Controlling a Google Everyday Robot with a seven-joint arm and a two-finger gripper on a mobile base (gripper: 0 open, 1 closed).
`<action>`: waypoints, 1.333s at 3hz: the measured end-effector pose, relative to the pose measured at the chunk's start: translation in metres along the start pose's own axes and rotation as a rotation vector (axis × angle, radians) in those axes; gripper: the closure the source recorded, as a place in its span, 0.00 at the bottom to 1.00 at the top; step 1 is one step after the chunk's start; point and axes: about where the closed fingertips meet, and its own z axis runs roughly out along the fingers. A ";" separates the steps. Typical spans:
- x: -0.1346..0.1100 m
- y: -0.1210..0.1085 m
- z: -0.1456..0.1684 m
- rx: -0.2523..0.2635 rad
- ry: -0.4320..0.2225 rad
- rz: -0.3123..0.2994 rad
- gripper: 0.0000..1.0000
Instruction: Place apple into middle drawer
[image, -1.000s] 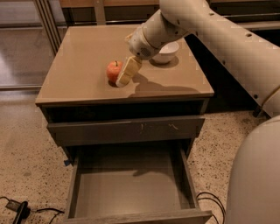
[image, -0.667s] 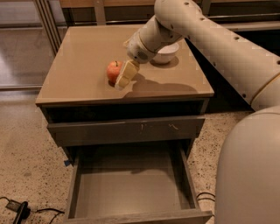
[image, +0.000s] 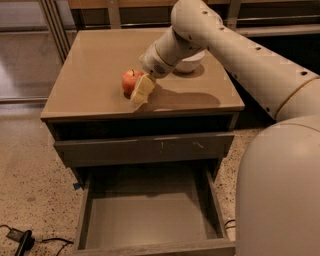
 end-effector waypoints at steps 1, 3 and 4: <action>0.000 0.000 0.000 0.000 0.000 0.000 0.18; 0.000 0.000 0.000 -0.001 0.000 0.000 0.64; 0.000 0.000 0.000 -0.001 0.000 0.000 0.87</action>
Offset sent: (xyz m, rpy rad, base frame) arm 0.0000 0.0001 -0.0003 0.0000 0.0006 0.0000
